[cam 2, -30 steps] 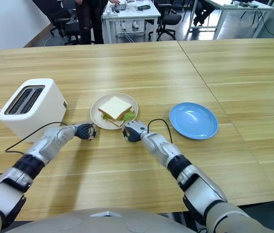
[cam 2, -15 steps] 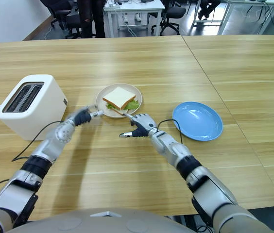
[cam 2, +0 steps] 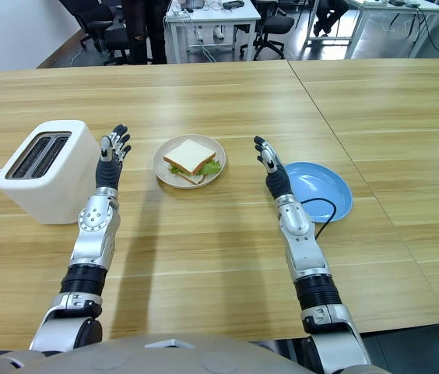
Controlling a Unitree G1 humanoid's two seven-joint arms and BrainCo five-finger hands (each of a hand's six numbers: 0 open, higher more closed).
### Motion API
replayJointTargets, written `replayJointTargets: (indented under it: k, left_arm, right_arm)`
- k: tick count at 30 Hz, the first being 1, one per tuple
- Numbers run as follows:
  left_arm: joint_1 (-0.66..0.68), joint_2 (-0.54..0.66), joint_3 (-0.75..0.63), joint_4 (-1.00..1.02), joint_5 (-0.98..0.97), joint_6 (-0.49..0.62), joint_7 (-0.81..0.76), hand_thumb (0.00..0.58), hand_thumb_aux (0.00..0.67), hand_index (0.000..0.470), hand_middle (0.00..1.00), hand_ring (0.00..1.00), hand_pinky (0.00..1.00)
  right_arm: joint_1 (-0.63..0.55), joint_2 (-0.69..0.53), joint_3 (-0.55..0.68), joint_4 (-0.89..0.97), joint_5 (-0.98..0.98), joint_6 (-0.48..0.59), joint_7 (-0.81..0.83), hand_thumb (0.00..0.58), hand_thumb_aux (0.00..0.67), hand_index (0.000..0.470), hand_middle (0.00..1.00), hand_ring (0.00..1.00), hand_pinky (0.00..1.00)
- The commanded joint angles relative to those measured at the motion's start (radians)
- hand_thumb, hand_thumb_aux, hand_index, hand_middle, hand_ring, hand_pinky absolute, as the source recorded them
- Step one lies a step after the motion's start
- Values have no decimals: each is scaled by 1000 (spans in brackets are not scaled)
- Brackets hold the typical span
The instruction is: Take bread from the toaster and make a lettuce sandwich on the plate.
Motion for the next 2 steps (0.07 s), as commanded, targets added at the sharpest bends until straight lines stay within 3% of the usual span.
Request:
replayJointTargets:
  k: [1,2]
  left_arm:
    - [-27,0,23,109,-16,-62,3,0,0,0,0,0,0]
    - [-33,0,23,130,-16,-74,-1,0,0,0,0,0,0]
  right_arm:
    - [-24,19,-28,70,14,-21,11,0,0,0,0,0,0]
    - [-31,21,-33,89,8,-22,9,0,0,0,0,0,0]
